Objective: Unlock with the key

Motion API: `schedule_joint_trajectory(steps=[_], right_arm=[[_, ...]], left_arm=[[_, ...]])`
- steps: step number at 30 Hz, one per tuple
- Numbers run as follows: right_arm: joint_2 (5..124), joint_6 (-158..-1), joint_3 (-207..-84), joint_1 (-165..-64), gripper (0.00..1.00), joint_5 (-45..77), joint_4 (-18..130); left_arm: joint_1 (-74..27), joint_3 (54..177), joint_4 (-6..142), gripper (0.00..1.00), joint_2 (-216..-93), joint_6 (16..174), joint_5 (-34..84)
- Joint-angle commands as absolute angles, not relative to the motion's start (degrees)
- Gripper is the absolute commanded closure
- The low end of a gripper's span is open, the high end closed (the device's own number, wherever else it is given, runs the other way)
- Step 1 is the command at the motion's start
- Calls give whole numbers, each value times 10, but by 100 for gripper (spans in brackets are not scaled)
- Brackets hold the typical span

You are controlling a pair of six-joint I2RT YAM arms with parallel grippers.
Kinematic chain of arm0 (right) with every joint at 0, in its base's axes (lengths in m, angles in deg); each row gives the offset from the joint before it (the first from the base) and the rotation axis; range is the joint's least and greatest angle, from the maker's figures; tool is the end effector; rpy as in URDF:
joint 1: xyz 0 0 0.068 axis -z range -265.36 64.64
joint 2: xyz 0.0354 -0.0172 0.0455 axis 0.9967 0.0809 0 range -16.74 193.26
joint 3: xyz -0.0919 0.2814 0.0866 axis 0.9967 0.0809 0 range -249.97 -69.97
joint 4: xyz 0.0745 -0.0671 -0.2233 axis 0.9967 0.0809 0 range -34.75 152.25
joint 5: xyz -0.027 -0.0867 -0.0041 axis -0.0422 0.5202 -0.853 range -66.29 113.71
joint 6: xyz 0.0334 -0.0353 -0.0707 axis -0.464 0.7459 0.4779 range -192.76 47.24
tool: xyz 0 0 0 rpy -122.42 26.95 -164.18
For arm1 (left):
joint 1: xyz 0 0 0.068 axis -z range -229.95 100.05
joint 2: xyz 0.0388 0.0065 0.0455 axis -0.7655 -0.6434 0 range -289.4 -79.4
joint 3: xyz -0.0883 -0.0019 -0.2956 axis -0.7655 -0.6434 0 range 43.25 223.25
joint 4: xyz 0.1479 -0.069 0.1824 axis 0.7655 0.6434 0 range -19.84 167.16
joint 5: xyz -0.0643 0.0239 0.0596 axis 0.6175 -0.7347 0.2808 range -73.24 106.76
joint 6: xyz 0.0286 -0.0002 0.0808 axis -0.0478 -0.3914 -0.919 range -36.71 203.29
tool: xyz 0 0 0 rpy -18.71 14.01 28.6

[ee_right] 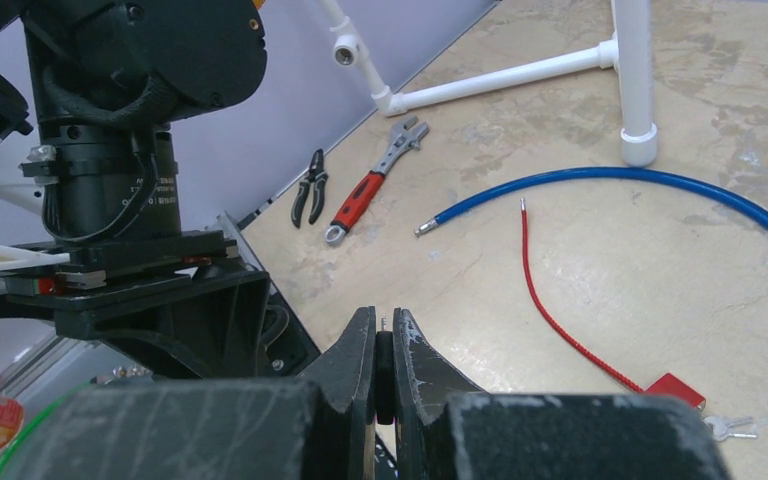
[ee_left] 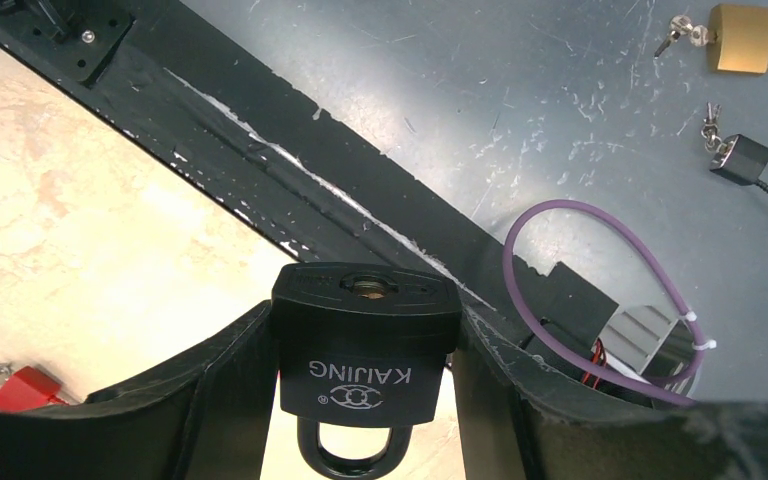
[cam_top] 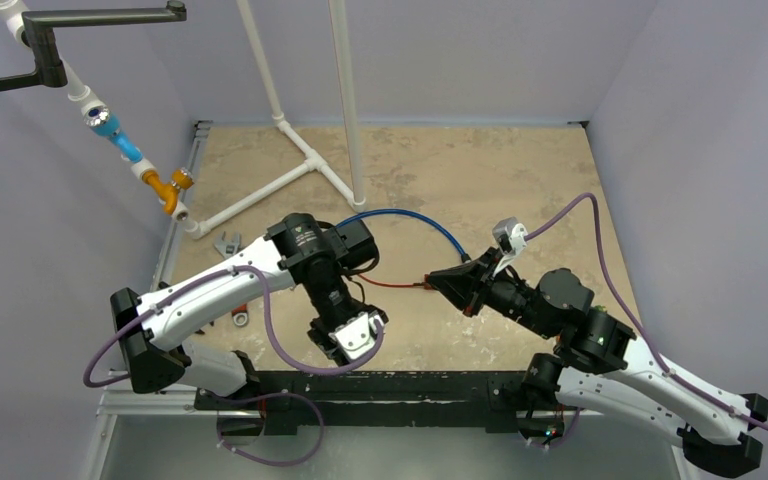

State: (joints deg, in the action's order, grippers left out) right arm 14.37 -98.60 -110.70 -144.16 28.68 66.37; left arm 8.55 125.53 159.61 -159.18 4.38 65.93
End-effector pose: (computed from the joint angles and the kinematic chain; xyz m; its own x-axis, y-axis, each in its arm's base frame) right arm 0.0708 0.1042 0.3619 -0.3642 0.2370 -0.9007 -0.7206 0.5409 0.4337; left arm 0.0545 -0.1983 0.3562 0.4674 0.4653 -0.7517 0.6233 -0.7765 -0.0931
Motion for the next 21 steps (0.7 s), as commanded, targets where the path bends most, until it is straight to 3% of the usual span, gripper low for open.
schedule_joint_trajectory(steps=[1,15,21], right_arm=[[141,-976,-1102,-1439,100,292,634],[134,-976,-1100,-1439,100,297,636],[151,-997,-1098,-1439,100,305,641]], left_arm=[[101,1290,1728,100,-1581,17,673],[114,1303,1727,100,-1587,16,638],[48,1256,1639,100,-1578,145,660]])
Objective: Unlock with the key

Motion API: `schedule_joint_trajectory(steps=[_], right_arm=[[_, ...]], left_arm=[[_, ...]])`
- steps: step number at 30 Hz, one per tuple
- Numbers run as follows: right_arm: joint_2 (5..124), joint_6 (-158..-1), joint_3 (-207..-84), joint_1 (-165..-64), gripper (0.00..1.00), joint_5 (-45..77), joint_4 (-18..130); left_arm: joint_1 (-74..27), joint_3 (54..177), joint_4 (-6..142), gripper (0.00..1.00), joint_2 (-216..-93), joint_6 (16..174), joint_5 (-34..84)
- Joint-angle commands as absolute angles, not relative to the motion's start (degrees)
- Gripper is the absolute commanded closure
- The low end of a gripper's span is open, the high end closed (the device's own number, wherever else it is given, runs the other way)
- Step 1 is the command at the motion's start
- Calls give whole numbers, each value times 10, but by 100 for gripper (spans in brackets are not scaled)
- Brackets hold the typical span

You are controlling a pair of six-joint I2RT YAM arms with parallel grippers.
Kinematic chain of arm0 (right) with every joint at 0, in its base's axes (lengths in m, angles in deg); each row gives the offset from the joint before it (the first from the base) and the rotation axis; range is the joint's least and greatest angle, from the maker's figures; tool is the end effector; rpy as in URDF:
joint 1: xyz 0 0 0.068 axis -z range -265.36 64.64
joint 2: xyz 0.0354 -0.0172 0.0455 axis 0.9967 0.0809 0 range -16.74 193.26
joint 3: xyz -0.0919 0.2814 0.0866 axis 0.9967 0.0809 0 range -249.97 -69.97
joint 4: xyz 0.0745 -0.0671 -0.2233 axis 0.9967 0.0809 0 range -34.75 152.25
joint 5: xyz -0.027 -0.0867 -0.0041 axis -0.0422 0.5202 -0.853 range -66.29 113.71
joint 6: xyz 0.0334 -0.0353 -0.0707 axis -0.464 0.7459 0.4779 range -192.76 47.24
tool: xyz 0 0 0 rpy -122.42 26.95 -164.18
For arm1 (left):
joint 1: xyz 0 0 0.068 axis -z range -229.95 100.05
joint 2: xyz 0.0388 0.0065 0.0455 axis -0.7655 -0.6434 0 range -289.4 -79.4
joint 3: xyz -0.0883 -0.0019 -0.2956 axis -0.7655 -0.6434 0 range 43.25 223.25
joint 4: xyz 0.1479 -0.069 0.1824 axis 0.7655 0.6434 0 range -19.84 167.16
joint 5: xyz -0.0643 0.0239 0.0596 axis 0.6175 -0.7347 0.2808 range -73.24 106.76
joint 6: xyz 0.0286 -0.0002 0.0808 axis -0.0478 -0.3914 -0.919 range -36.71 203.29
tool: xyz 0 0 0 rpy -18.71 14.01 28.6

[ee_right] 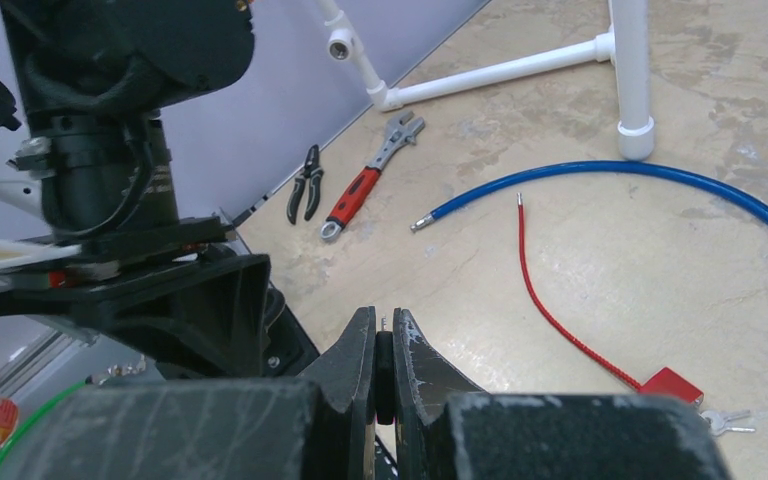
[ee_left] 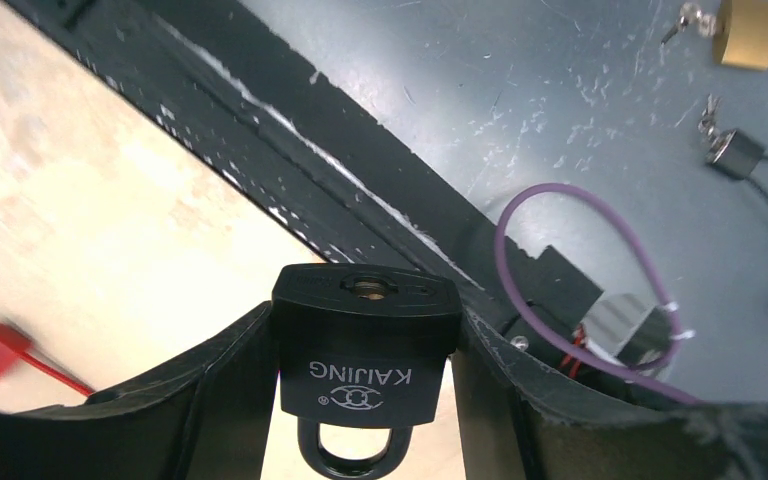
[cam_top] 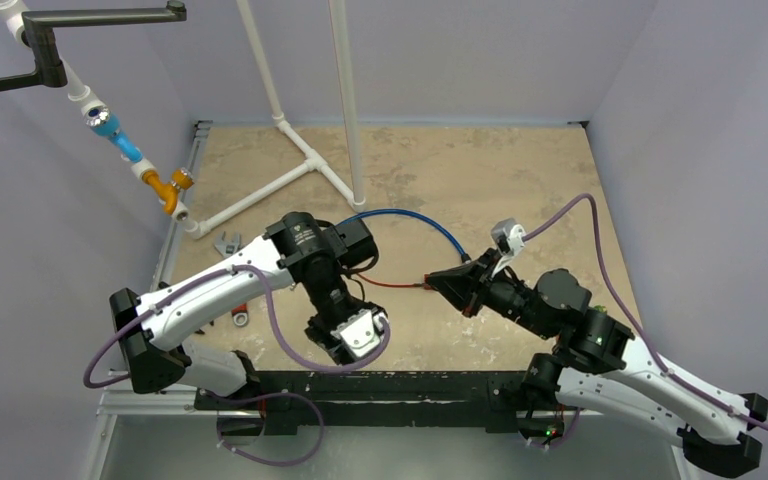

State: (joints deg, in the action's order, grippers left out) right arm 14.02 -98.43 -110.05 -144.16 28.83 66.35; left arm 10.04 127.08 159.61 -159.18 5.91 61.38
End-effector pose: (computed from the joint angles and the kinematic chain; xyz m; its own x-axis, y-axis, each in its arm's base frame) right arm 0.0707 0.1037 0.3585 -0.3636 0.2325 -0.9021 -0.7192 0.5453 0.4305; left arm 0.0537 -0.1990 0.3581 0.5201 0.4884 -0.7007 0.6273 -0.7752 -0.0747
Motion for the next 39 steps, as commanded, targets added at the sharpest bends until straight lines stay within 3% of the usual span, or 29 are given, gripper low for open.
schedule_joint_trajectory(steps=[1,10,15,19,25,39], right_arm=[[156,-1002,-1098,-1439,100,307,642],[195,-1047,-1107,-1429,100,303,620],[290,-1078,-1152,-1397,100,272,634],[375,-1127,-1209,-1302,100,157,660],[400,-1230,-1174,-1168,100,-67,564],[520,-1229,-1225,-1142,100,-200,540]], left_arm=[[24,1251,1613,100,-1579,184,671],[-46,1164,1367,100,-1502,420,623],[-49,1153,1346,100,-1466,429,588],[-82,1154,1352,100,-1479,431,585],[-156,1151,1331,100,-1509,463,625],[-187,1117,1190,100,-1550,605,622]])
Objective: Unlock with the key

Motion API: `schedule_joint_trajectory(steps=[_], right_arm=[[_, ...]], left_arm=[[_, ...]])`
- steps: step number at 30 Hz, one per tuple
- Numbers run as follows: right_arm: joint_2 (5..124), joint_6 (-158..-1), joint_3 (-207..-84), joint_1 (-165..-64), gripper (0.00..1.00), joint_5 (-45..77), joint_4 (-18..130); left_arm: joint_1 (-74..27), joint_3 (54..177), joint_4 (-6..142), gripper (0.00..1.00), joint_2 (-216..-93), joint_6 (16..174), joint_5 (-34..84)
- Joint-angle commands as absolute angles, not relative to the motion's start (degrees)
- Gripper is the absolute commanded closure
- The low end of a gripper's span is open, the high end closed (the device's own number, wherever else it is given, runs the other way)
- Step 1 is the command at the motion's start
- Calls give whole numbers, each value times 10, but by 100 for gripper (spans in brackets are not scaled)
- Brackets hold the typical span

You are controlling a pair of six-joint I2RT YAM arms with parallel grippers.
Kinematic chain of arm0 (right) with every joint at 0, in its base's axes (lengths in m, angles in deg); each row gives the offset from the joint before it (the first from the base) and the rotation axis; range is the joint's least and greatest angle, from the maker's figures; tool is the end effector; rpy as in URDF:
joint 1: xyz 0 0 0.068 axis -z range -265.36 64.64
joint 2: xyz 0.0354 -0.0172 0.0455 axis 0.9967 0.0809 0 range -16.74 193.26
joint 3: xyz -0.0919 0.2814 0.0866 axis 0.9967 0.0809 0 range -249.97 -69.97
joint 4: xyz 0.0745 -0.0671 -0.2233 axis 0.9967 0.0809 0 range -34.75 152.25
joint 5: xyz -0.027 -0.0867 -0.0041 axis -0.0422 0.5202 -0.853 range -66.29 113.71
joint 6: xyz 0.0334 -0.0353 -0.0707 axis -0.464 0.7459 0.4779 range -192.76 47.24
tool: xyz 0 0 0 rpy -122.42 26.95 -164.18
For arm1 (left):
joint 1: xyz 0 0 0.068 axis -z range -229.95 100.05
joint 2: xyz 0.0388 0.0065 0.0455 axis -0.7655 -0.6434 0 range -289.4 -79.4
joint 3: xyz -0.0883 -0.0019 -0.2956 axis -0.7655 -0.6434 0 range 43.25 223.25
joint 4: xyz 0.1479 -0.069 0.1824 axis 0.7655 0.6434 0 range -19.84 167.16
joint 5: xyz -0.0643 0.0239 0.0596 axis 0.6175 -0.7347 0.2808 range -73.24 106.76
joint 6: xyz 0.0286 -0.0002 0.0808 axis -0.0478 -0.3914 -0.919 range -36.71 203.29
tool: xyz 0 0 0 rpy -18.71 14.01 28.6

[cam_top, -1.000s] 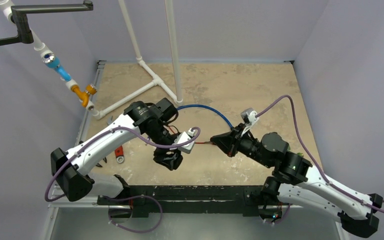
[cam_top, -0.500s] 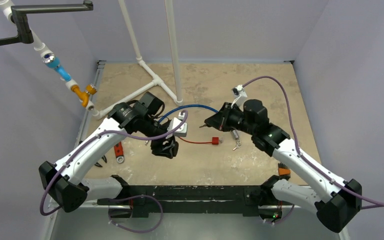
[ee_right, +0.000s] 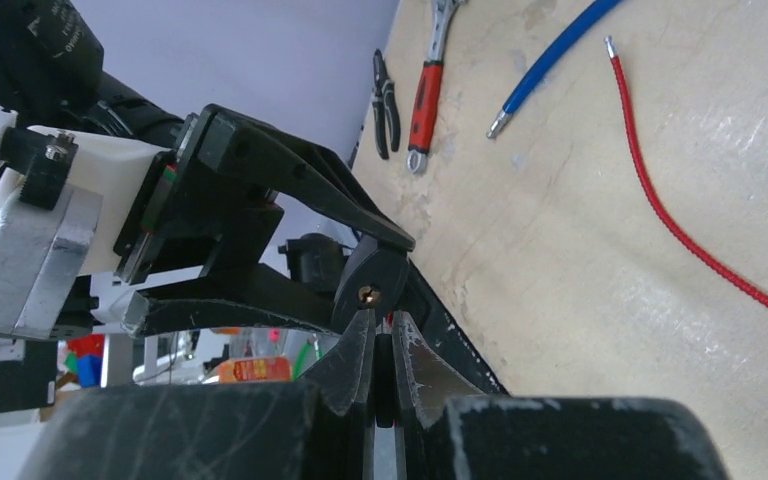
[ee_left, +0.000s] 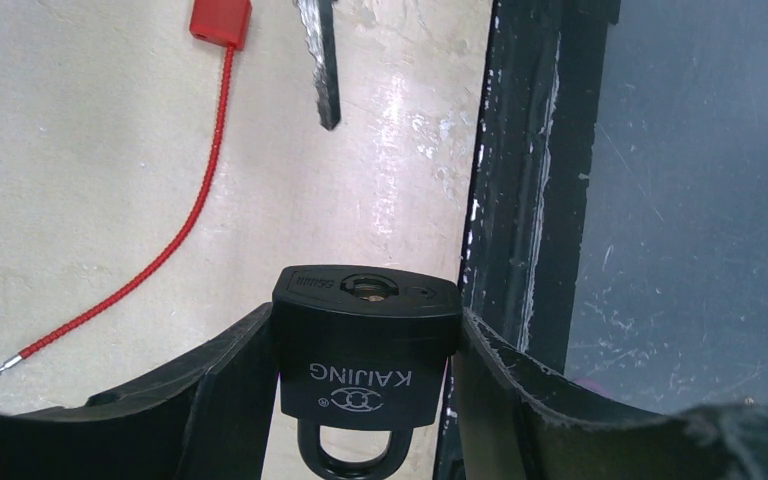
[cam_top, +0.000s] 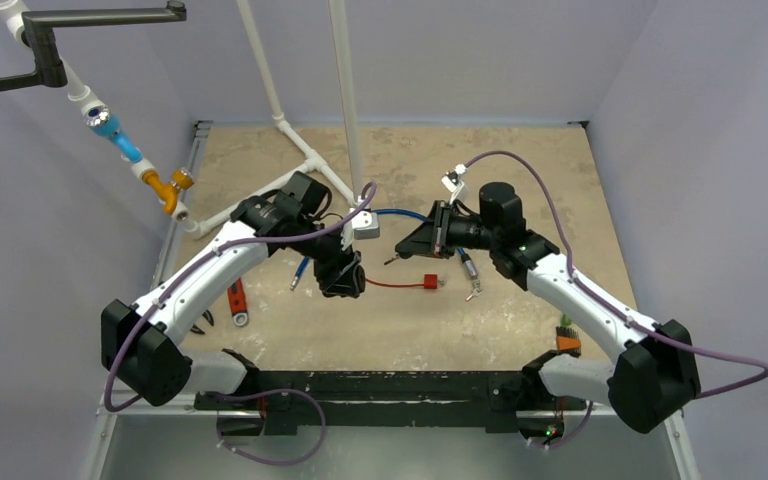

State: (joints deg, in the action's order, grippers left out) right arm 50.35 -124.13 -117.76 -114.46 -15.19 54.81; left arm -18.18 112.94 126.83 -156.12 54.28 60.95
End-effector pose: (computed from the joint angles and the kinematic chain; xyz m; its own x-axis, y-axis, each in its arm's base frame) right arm 0.2065 0.1693 0.3290 -0.8777 0.2072 -0.4321 -0.3398 0.3670 0.8660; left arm 0.1767 -0.1714 0.3231 -0.3561 0.6296 -0.6905 0.9294 0.1620 -0.3316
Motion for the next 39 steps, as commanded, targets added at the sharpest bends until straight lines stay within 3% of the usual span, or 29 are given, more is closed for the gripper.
schedule_joint_trajectory(steps=[1,14,24,30,39], right_arm=[[526,-1228,-1228,-1142,100,-198,544],[566,-1249,-1250,-1154,100,-112,551],[549,-1246,-1254,-1190,100,12,527],[508,-1246,-1233,-1219,100,72,514],[490,-1251,-1220,-1231,100,80,516]], left_arm=[[-188,1114,1180,100,-1548,613,614],[-181,1098,1107,100,-1532,653,503],[-160,1113,1113,100,-1498,638,499],[-153,1069,1009,100,-1477,699,475],[-151,1055,999,100,-1458,675,466]])
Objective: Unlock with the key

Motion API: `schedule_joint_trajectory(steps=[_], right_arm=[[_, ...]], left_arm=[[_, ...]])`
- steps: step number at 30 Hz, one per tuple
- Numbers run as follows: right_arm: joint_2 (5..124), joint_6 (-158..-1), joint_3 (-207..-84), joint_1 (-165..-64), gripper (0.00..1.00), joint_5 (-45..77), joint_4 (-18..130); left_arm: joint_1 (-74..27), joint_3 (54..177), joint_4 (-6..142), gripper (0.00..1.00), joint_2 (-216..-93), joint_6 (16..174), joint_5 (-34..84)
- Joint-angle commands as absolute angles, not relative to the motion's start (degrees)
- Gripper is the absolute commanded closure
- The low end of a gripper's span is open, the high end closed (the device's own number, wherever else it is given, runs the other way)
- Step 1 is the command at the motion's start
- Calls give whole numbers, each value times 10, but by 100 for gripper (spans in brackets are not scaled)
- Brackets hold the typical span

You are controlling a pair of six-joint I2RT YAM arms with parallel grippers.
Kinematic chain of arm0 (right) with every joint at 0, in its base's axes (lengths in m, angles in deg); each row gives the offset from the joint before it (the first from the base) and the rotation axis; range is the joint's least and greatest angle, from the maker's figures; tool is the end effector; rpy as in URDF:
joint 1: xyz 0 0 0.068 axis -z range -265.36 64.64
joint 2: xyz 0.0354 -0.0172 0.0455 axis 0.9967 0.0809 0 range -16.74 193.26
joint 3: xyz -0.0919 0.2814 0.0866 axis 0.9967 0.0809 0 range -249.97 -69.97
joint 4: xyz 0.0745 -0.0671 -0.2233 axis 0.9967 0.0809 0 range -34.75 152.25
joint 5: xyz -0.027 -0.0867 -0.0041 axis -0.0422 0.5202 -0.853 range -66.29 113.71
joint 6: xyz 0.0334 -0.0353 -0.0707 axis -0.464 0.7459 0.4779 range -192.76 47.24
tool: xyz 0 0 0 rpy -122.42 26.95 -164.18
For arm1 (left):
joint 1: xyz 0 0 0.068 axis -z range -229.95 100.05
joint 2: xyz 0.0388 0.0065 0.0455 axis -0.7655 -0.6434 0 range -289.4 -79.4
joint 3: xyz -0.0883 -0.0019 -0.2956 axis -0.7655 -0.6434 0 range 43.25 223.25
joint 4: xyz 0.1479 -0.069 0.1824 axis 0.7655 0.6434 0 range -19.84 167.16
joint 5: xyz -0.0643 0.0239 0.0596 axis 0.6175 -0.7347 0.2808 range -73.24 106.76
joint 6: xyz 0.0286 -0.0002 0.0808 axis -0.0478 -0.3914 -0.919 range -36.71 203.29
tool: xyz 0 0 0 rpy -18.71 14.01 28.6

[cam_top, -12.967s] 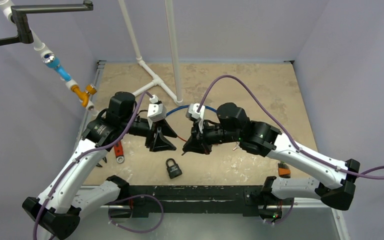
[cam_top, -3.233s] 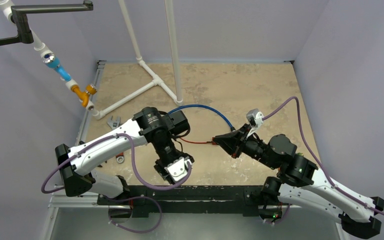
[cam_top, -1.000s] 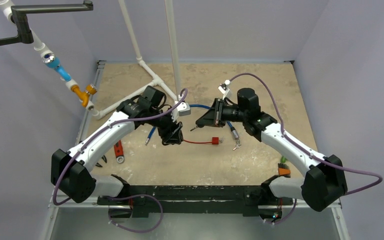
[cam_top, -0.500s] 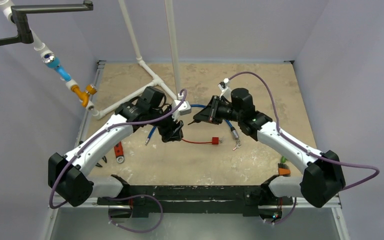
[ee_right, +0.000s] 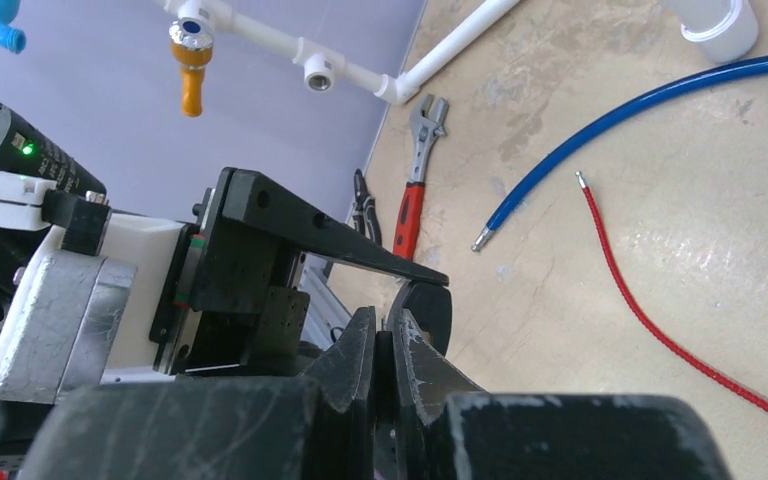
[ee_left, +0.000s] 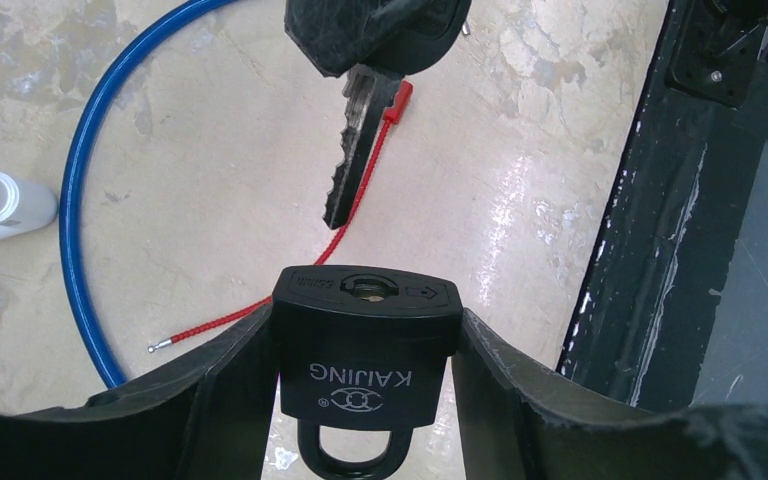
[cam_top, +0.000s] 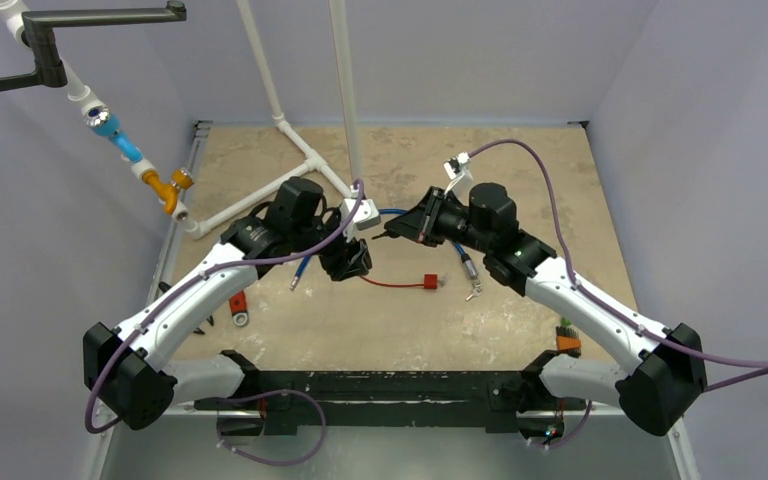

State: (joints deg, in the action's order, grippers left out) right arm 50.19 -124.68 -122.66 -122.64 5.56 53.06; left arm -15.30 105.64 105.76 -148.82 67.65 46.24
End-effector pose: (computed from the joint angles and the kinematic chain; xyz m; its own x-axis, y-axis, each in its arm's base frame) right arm 0.2083 0.1881 0.3619 -0.7464 0.3718 -0.5519 -0.3737 0.4521 0.8099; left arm 0.1844 -0.1726 0.3322 -0.3228 0.5084 -0.7983 0.9137 0.3876 -0.1226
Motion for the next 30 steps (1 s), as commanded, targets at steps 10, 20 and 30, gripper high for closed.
schedule_joint_trajectory(steps=[10,20,30], right_arm=[[480,-1233,-1198,-1232,100,62,530],[513,-1237,-1207,-1232,100,10,512],[535,-1245,-1215,-1235,100,-6,506]], left_arm=[[-154,1054,1006,100,-1459,668,496],[-154,1070,1005,100,-1473,671,508],[-154,1070,996,100,-1471,675,499]])
